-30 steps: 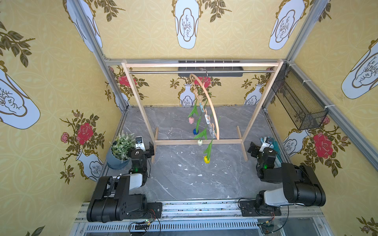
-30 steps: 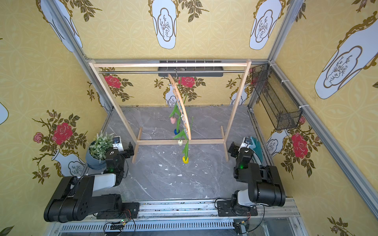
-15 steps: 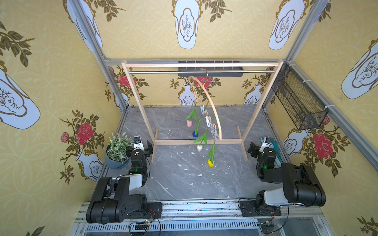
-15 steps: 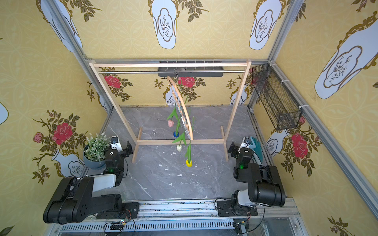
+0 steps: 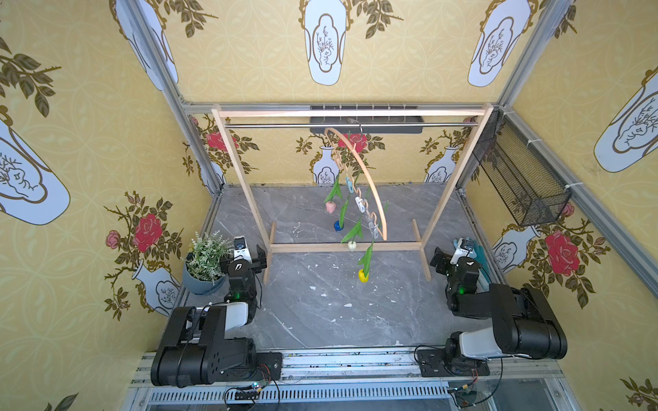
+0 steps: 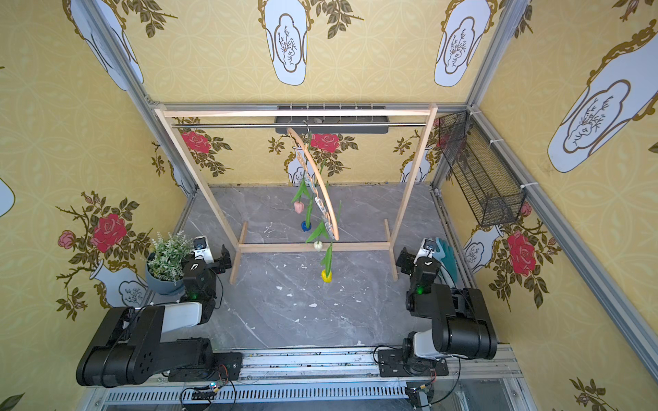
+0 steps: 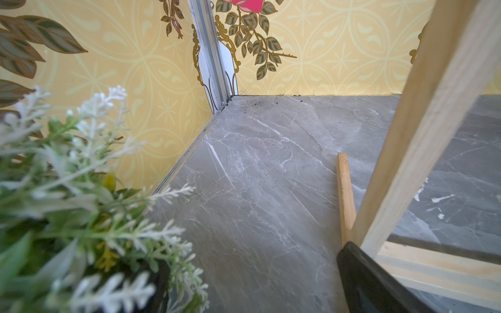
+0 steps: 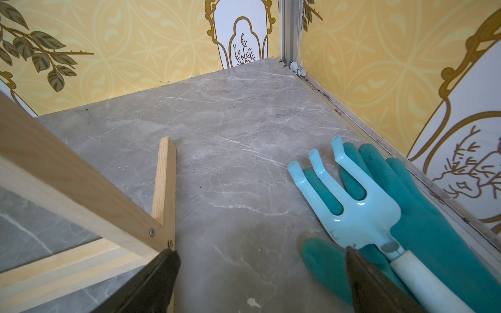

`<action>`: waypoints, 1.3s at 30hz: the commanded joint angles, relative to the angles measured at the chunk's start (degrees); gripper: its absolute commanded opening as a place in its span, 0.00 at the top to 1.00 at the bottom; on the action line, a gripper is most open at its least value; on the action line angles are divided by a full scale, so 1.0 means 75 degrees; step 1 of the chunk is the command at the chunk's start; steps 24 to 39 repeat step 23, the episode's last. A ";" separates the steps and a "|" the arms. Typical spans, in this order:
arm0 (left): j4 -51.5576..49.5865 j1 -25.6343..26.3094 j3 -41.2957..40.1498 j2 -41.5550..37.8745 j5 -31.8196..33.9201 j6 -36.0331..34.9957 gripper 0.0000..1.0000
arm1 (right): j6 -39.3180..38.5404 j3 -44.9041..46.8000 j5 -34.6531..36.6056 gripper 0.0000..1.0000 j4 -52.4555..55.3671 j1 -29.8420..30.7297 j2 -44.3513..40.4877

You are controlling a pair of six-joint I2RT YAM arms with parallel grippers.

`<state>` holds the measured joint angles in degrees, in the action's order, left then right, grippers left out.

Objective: Dry the flowers on a clothes hanger
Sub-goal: Reset both arms

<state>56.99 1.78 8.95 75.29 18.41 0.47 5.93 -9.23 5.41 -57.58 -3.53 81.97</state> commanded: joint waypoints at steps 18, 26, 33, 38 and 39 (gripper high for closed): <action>0.0183 -0.0002 -0.0013 -0.0014 0.0006 -0.0007 0.00 | 0.0015 -0.0211 -0.0034 0.02 -0.0133 -0.0056 0.0145; 0.0227 0.0000 -0.0080 -0.0081 0.0006 -0.0004 0.00 | -0.0060 -0.0061 -0.0136 0.02 -0.0222 -0.0027 -0.0050; 0.0227 0.0000 -0.0080 -0.0081 0.0006 -0.0004 0.00 | -0.0060 -0.0061 -0.0136 0.02 -0.0222 -0.0027 -0.0050; 0.0227 0.0000 -0.0080 -0.0081 0.0006 -0.0004 0.00 | -0.0060 -0.0061 -0.0136 0.02 -0.0222 -0.0027 -0.0050; 0.0227 0.0000 -0.0080 -0.0081 0.0006 -0.0004 0.00 | -0.0060 -0.0061 -0.0136 0.02 -0.0222 -0.0027 -0.0050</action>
